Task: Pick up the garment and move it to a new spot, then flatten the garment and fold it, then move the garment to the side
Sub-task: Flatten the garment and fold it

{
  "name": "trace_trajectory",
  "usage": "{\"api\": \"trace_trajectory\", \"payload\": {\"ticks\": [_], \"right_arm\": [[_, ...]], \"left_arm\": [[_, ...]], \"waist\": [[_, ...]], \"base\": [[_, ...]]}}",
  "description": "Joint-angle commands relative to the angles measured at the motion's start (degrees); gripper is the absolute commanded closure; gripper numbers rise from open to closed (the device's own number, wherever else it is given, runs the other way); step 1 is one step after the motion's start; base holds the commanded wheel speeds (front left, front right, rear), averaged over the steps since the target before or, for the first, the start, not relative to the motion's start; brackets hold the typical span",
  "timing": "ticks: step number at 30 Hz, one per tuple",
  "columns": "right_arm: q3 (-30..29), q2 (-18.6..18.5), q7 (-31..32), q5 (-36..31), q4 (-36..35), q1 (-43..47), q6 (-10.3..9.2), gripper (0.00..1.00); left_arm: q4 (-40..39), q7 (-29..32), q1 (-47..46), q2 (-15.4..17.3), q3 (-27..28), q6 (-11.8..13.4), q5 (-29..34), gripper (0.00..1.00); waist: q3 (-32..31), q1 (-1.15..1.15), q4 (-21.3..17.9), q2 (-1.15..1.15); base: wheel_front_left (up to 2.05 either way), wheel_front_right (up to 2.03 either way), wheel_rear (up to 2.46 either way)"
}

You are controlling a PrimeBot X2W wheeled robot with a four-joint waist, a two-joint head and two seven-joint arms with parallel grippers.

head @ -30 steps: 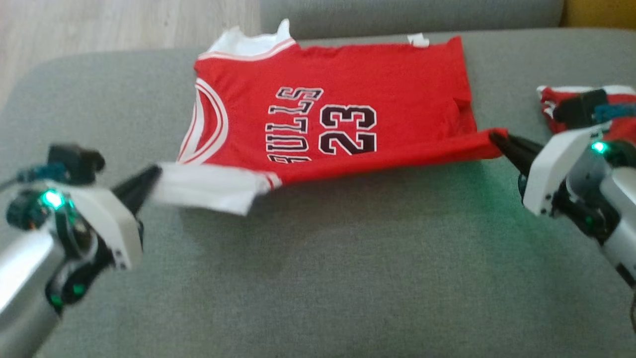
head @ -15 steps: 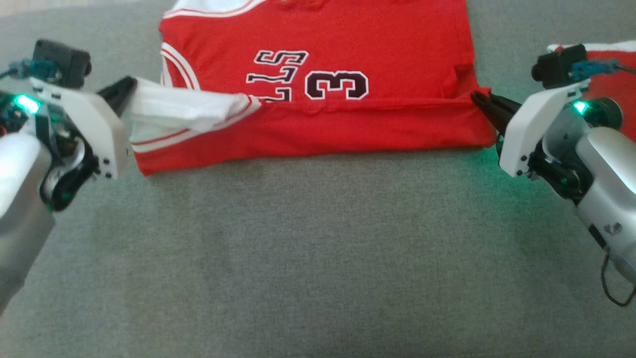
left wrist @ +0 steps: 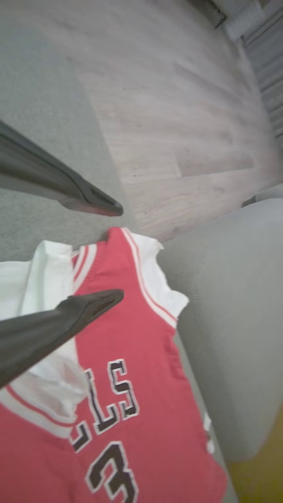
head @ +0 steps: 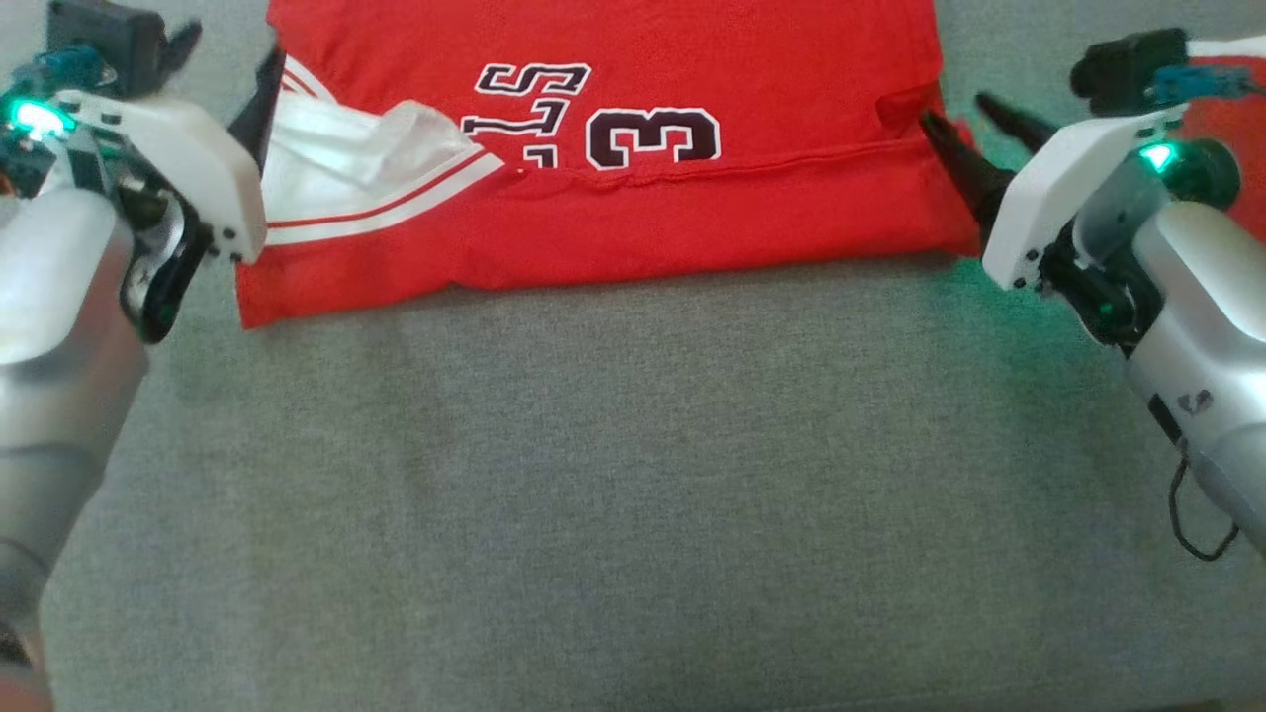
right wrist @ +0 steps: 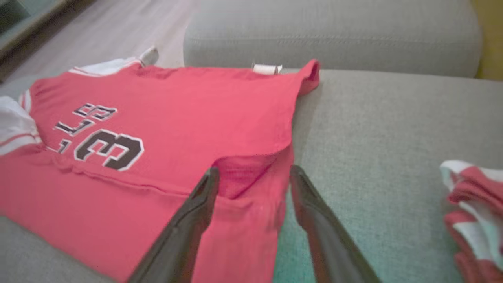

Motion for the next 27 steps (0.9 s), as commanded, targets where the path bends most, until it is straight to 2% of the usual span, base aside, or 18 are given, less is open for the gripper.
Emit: {"api": "trace_trajectory", "payload": {"ticks": [1, 8, 11, 13, 14, 17, 21, 24, 27], "right_arm": [[-0.9, 0.1, -2.0, 0.2, -0.7, -1.2, -0.05, 0.00], [-6.8, 1.7, -15.5, 0.3, 1.2, -1.5, -0.05, 0.00], [-10.4, 3.0, -21.3, -0.7, 1.9, -0.9, -0.05, 0.00], [-13.8, 4.1, -23.0, -1.9, 1.9, 0.0, -0.05, 0.00], [-18.8, 5.0, -23.4, -4.6, 0.4, 1.4, -0.05, 0.00], [-30.4, 6.7, -23.5, -11.5, -5.9, 7.5, -0.05, 0.00], [-43.8, 12.8, -23.5, -22.0, -15.5, 19.9, -0.05, 0.00], [-49.4, 18.4, -23.5, -30.0, -21.7, 28.7, -0.05, 0.00], [-51.4, 21.2, -23.5, -33.8, -25.8, 35.7, -0.05, 0.00]], "left_arm": [[-0.1, -3.3, -3.9, 1.6, 3.1, 0.9, 0.9, 0.00], [2.2, -20.7, -3.2, -2.5, 8.7, 3.4, -1.3, 0.00], [0.5, -23.6, -1.2, -3.9, 11.9, 4.2, -2.9, 0.00], [-1.7, -24.1, 1.2, -4.6, 14.1, 5.1, -3.1, 0.00], [-6.3, -24.1, 4.3, -5.1, 17.4, 6.6, -1.6, 0.00], [-14.0, -24.2, 11.8, -7.3, 22.8, 9.1, 1.7, 0.00], [-21.7, -24.2, 22.9, -11.2, 27.7, 10.4, 6.4, 0.00], [-24.9, -24.2, 30.4, -14.0, 30.6, 10.8, 9.5, 0.00], [-25.4, -24.2, 36.5, -16.2, 32.4, 10.2, 11.7, 0.00]], "waist": [[-0.3, -0.01, 0.0, 0.00], [-3.8, -0.01, 0.5, 0.00], [-6.0, -0.01, 0.9, 0.00], [-7.6, -0.01, 1.2, 0.00], [-9.1, -0.01, 1.6, 0.00], [-11.3, -0.01, 2.9, 0.00], [-13.3, -0.01, 4.2, 0.00], [-14.5, -0.01, 4.7, 0.00], [-15.3, -0.01, 4.8, 0.00]], "base": [[0.00, 0.00, 0.00], [0.00, 0.00, 0.00], [0.00, 0.00, 0.00], [0.00, 0.00, 0.00], [0.00, 0.00, 0.00], [0.00, 0.00, 0.00], [0.00, 0.00, 0.00], [0.00, 0.00, 0.00], [0.00, 0.00, 0.00]]}}
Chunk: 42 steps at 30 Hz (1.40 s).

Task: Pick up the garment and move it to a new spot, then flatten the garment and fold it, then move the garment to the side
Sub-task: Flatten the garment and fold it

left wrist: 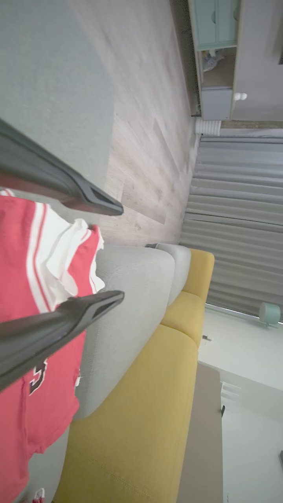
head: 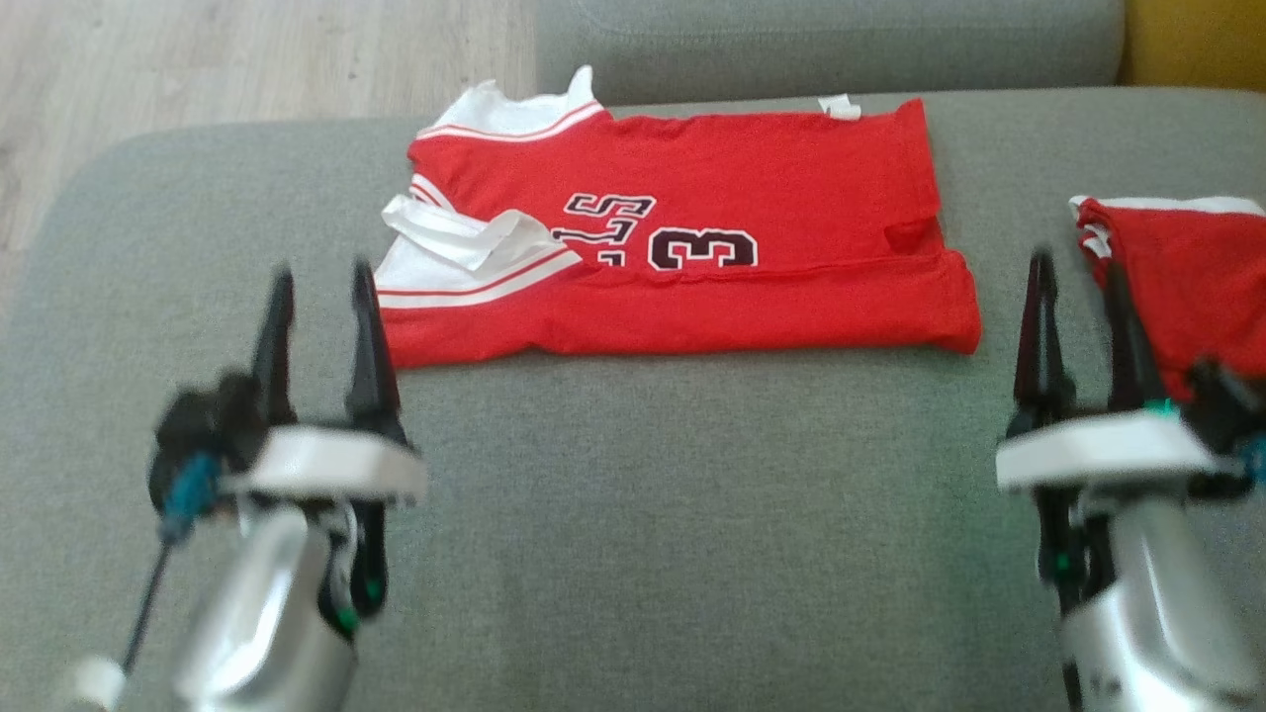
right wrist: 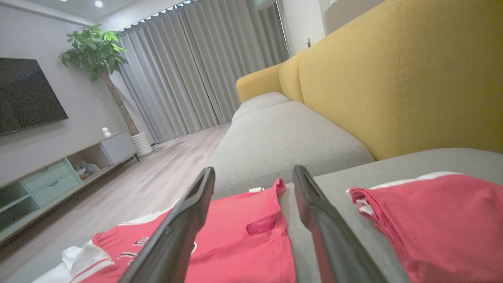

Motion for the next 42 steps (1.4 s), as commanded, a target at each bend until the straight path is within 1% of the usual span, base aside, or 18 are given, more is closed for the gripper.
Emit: {"api": "trace_trajectory", "payload": {"ticks": [1, 3, 5, 6, 11, 15, 17, 23, 28, 35, 37, 38, 39, 40, 42], "right_arm": [[0.8, 0.0, -0.3, -1.1, -3.7, -0.5, -0.04, 0.00], [1.6, 0.2, -0.3, -1.3, -5.2, 1.9, -0.04, 0.00], [3.8, 0.3, -0.3, 1.3, -6.5, 3.1, -0.04, 0.00], [4.6, 0.3, -0.3, 1.5, -6.8, 3.1, -0.04, 0.00], [6.7, 0.3, -0.3, 2.3, -7.7, 2.4, -0.04, 0.00], [8.3, 0.3, -0.3, 2.8, -8.1, 1.7, -0.04, 0.00], [8.7, 0.3, -0.3, 2.9, -8.2, 1.6, -0.04, 0.00], [9.8, 0.3, -0.3, 3.6, -8.8, 0.7, -0.04, 0.00], [10.2, 0.3, -0.3, 4.2, -9.2, 0.3, -0.04, 0.00], [11.0, 0.3, -0.3, 4.9, -9.3, -0.1, -0.04, 0.00], [11.1, 0.3, -0.3, 4.9, -9.2, -0.3, -0.04, 0.00], [11.1, 0.3, -0.3, 5.0, -9.2, -0.4, -0.04, 0.00], [11.1, 0.3, -0.3, 5.1, -9.1, -0.4, -0.04, 0.00], [11.1, 0.3, -0.3, 5.1, -8.9, -0.4, -0.04, 0.00], [10.9, 0.3, -0.3, 5.1, -8.6, -0.4, -0.04, 0.00]], "left_arm": [[-1.8, -0.3, -0.6, 0.1, 3.3, -0.4, 0.9, 0.00], [-1.2, -0.3, 1.3, -0.6, 4.6, -1.0, 1.9, 0.00], [0.3, -0.3, 1.7, -1.0, 6.2, -1.8, 3.4, 0.00], [1.1, -0.3, 1.4, -0.9, 6.5, -2.1, 3.8, 0.00], [8.6, 0.7, -2.5, 0.0, 5.9, -3.3, 4.6, 0.00], [15.1, 2.6, -6.4, 0.9, 6.3, -2.9, 4.5, 0.00], [16.7, 3.0, -7.3, 1.1, 6.3, -2.9, 4.5, 0.00], [24.8, 5.1, -12.1, 2.3, 6.3, -3.7, 4.1, 0.00], [30.9, 7.3, -15.1, 3.0, 6.5, -1.9, 4.1, 0.00], [37.3, 10.5, -17.6, 3.1, 5.6, -2.2, 4.0, 0.00], [39.1, 12.0, -18.0, 2.9, 5.2, -2.7, 3.9, 0.00], [39.8, 12.7, -18.1, 2.8, 5.0, -3.2, 3.8, 0.37], [40.3, 13.0, -18.3, 2.7, 4.8, -3.7, 3.6, 0.93], [40.5, 12.6, -18.5, 2.7, 4.8, -4.1, 3.5, 1.00], [41.0, 11.9, -18.7, 2.6, 4.7, -4.5, 3.4, 1.00]], "waist": [[-0.4, 0.02, 0.1, 0.00], [0.0, 0.02, -0.2, 0.00], [1.1, 0.02, -1.0, 0.00], [1.5, 0.02, -1.4, 0.00], [3.7, 0.02, -3.2, 0.00], [5.4, 0.02, -4.8, 0.00], [5.7, 0.02, -5.2, 0.00], [8.0, 0.02, -7.0, 0.00], [9.1, 0.02, -7.8, 0.00], [9.8, 0.02, -8.4, 0.00], [9.7, 0.02, -8.6, 0.00], [9.7, 0.02, -8.6, 0.00], [9.6, 0.02, -8.7, 0.00], [9.5, 0.02, -8.7, 0.00], [9.2, 0.02, -8.6, 0.00]], "base": [[0.00, 0.00, 0.00], [0.00, 0.00, 0.00], [0.00, 0.00, 0.00], [0.00, 0.00, 0.00], [0.00, 0.00, 0.00], [0.00, 0.00, 0.00], [0.00, 0.00, 0.00], [0.00, 0.00, 0.00], [0.00, 0.00, 0.00], [0.00, 0.00, 0.00], [0.00, 0.00, 0.00], [0.00, 0.00, 0.00], [0.00, 0.00, 0.00], [0.00, 0.00, 0.00], [0.00, 0.00, 0.00]]}}
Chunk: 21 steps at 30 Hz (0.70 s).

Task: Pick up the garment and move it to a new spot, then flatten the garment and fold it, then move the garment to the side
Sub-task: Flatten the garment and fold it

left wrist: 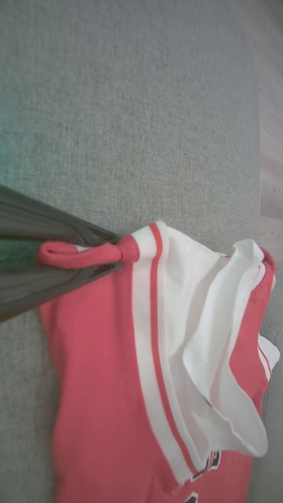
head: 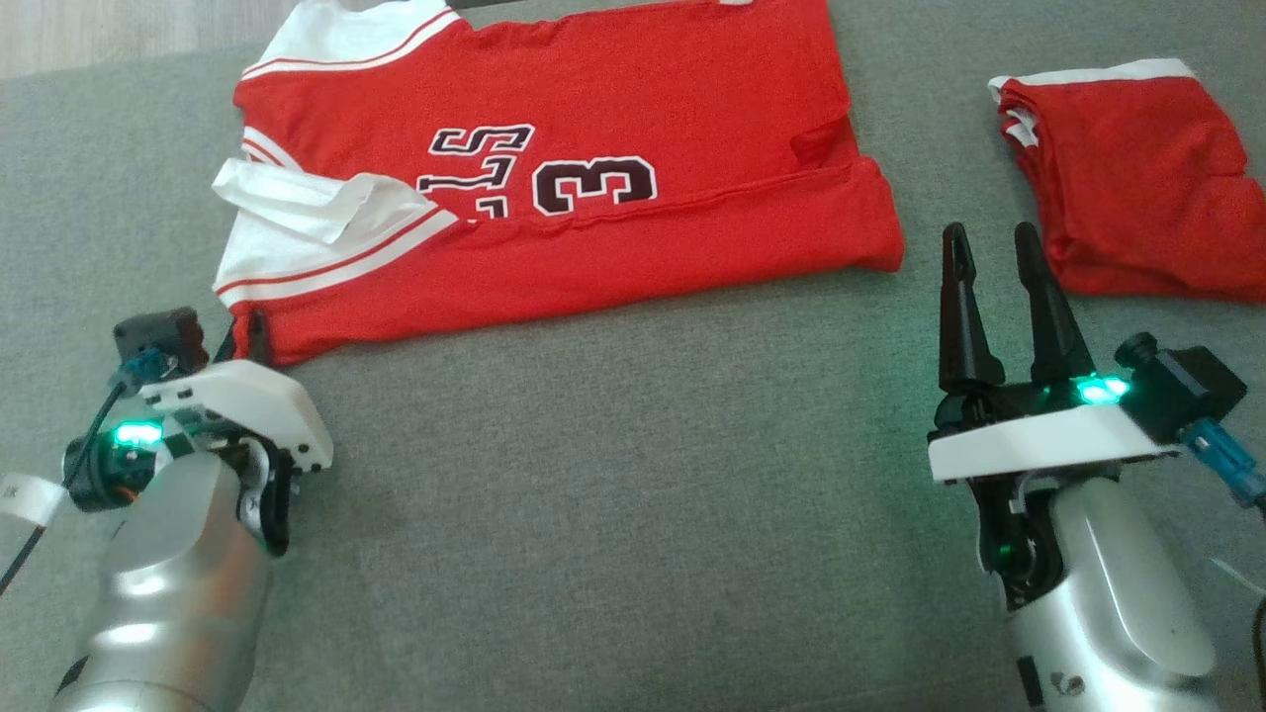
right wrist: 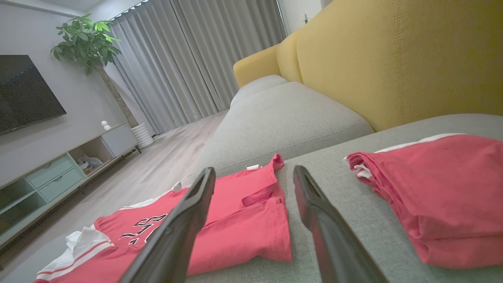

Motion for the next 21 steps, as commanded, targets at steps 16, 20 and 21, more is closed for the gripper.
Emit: {"api": "trace_trajectory", "payload": {"ticks": [16, 20, 21], "right_arm": [[-3.1, 0.0, 6.3, -8.3, 13.1, -9.8, -0.04, 0.00], [-4.8, 0.0, 8.6, -10.5, 16.7, -12.4, -0.04, 0.00], [-5.6, 0.0, 9.3, -10.8, 18.1, -13.0, -0.04, 0.00]], "left_arm": [[-7.6, -11.5, -3.4, 0.5, -1.0, -2.7, 1.4, 1.00], [-10.2, -11.9, -3.2, 0.2, -1.6, -2.8, 2.1, 1.00], [-11.1, -12.0, -3.0, 0.2, -1.7, -2.7, 2.4, 1.00]], "waist": [[-0.8, 0.00, 4.5, 0.00], [-0.8, 0.00, 5.4, 0.00], [-0.8, 0.00, 5.8, 0.00]], "base": [[0.00, 0.00, 0.00], [0.00, 0.00, 0.00], [0.00, 0.00, 0.00]]}}
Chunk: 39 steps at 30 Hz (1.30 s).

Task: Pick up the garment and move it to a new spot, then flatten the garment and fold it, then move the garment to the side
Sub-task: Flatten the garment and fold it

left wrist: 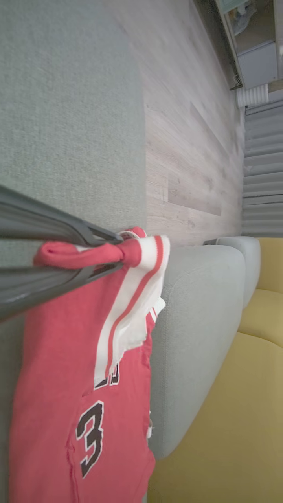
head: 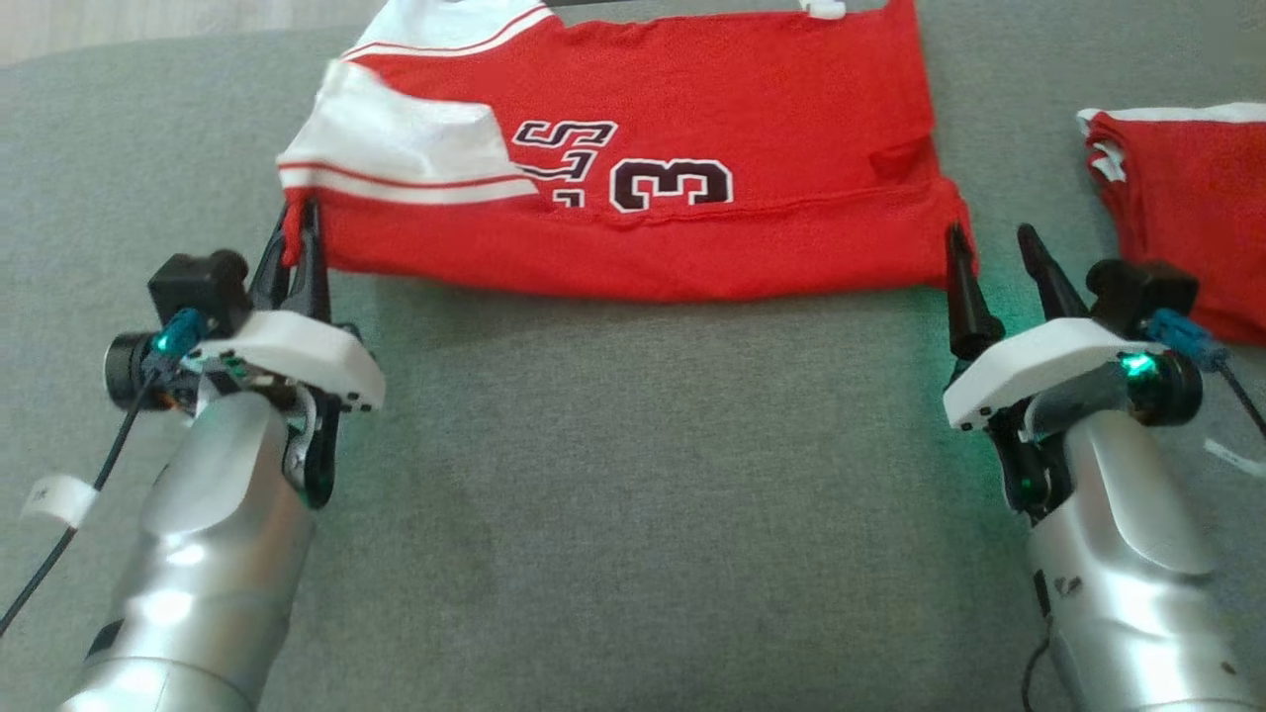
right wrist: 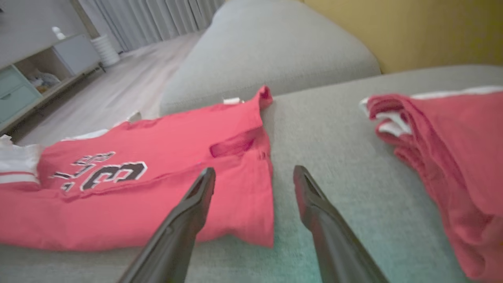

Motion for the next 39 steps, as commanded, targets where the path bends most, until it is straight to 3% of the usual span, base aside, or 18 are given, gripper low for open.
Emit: {"api": "trace_trajectory", "payload": {"ticks": [1, 7, 14, 15, 16, 17, 29, 39], "right_arm": [[0.7, 0.1, 0.5, -0.4, -0.5, -1.7, -0.05, 0.00], [-2.1, 0.1, 2.9, -1.8, 9.1, -6.0, -0.05, 0.00], [-1.3, 0.1, 3.2, -1.5, 19.4, -11.1, -0.05, 0.00], [0.0, 0.1, 3.1, -1.3, 21.8, -12.2, -0.05, 0.18], [0.7, 0.1, 2.9, -1.1, 22.8, -12.6, -0.05, 0.69], [1.3, 0.1, 2.5, -1.3, 23.7, -12.9, -0.05, 1.00], [-1.6, 0.1, -5.5, -8.4, 28.6, -12.1, -0.05, 1.00], [-3.1, 0.1, -3.2, -7.2, 29.3, -5.2, -0.05, 1.00]], "left_arm": [[-2.2, -0.9, -2.0, 1.7, 1.3, 0.4, 0.4, 1.00], [-6.8, -1.0, -0.9, 1.3, 0.7, 0.5, 1.2, 1.00], [-10.4, -1.1, 0.0, 1.0, -0.2, 0.8, 1.7, 1.00], [-10.9, -1.1, 0.4, 1.0, -0.4, 0.9, 1.8, 1.00], [-10.9, -1.0, 0.6, 1.0, -0.5, 1.0, 1.8, 1.00], [-10.9, -0.9, 0.8, 1.0, -0.6, 1.1, 1.8, 1.00], [-9.0, 2.1, 6.6, 2.8, -1.7, 1.6, 1.0, 1.00], [-10.4, 6.3, 17.1, 4.3, -3.0, 1.3, -0.7, 1.00]], "waist": [[0.0, 0.00, 0.4, 0.00], [0.7, 0.00, 1.9, 0.00], [1.9, 0.00, 3.1, 0.00], [1.9, 0.00, 3.2, 0.00], [1.7, 0.00, 3.3, 0.00], [1.5, 0.00, 3.3, 0.00], [-4.5, 0.00, 2.1, 0.00], [-12.2, 0.00, 1.0, 0.00]], "base": [[0.00, 0.00, 0.00], [0.00, 0.00, 0.00], [0.00, 0.00, 0.00], [0.00, 0.00, 0.00], [0.00, 0.00, 0.00], [0.00, 0.00, 0.00], [0.00, 0.00, 0.00], [0.00, 0.00, 0.00]]}}
